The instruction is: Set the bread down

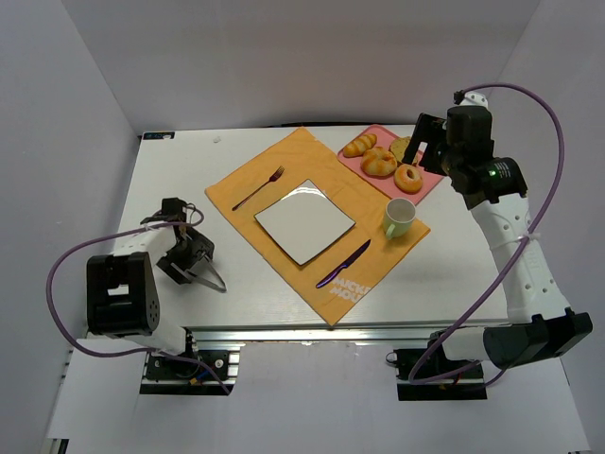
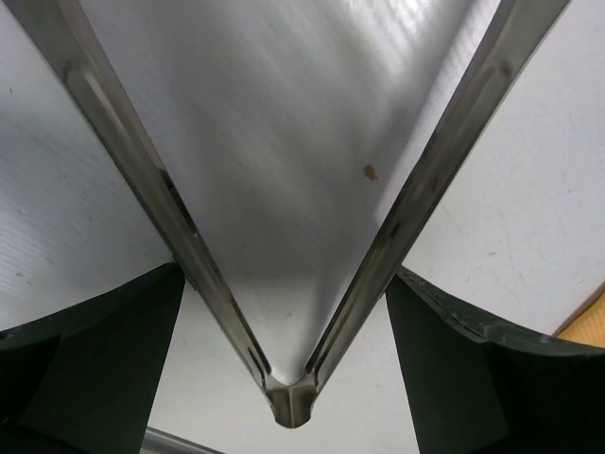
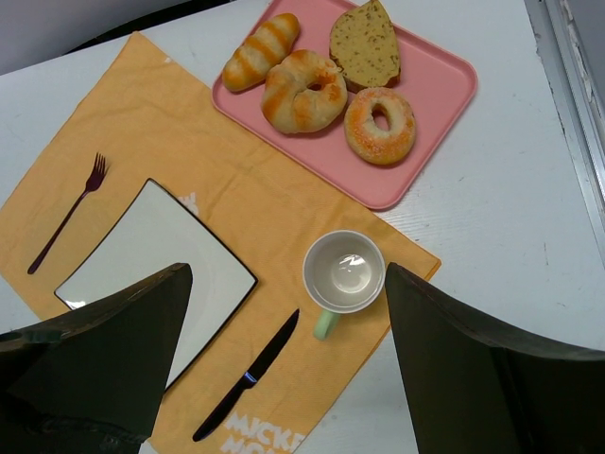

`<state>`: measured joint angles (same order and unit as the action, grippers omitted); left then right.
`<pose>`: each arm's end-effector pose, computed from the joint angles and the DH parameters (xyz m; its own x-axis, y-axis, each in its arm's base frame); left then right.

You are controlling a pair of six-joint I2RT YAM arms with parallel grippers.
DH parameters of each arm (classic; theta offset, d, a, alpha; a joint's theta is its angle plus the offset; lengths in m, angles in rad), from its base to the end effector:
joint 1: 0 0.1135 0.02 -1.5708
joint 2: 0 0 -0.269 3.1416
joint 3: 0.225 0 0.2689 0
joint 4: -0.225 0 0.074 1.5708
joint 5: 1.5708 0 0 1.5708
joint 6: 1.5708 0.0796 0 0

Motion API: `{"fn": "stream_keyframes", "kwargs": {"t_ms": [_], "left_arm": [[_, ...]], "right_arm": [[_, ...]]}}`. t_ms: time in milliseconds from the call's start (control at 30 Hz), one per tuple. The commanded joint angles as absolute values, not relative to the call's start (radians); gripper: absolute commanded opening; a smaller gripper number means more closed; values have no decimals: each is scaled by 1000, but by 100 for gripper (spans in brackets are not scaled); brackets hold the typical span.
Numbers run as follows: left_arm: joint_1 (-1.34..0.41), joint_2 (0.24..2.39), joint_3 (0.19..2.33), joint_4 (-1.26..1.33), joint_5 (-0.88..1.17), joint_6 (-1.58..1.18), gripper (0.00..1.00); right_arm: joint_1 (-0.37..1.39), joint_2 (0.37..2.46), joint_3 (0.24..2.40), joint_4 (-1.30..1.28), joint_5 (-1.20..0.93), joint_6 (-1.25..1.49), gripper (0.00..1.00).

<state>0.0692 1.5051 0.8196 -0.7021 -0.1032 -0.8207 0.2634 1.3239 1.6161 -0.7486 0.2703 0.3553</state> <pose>0.2699 0.0269 0.1118 -0.6047 -0.7714 -0.1983 -0.7773 0.6258 -0.0642 0.3177 0.0636 0.4409 -0.4057 0.2378 -0.8825 0.1298 0.9708 0.2019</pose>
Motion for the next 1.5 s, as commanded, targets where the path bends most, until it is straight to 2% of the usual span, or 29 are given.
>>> {"fn": "stream_keyframes", "kwargs": {"t_ms": [0, 133, 367, 633, 667, 800, 1167, 1300, 1467], "left_arm": [[61, 1522, 862, -690, -152, -827, 98], [51, 1557, 887, -707, -181, -828, 98], [26, 1580, 865, -689, -193, -831, 92], [15, 1549, 874, -704, -204, -838, 76], [15, 1533, 885, -718, -207, -836, 72], [15, 1493, 972, -779, -219, -824, 68], [-49, 1397, 1463, -1011, -236, -684, 64], [-101, 1446, 1602, -971, -181, -620, 63], [-250, 1596, 1765, -827, -81, -519, 62]], "right_arm": [[265, 1321, 1661, -707, 281, 339, 89], [265, 1319, 1654, -706, 284, 339, 89], [264, 1309, 1643, -707, 293, 334, 89], [262, 1299, 1638, -707, 287, 337, 89], [264, 1299, 1638, -706, 284, 339, 89], [262, 1301, 1640, -706, 265, 347, 89], [262, 1328, 1700, -736, 238, 396, 89], [262, 1333, 1755, -749, 291, 406, 89], [245, 1289, 1772, -752, 396, 457, 89]]}}
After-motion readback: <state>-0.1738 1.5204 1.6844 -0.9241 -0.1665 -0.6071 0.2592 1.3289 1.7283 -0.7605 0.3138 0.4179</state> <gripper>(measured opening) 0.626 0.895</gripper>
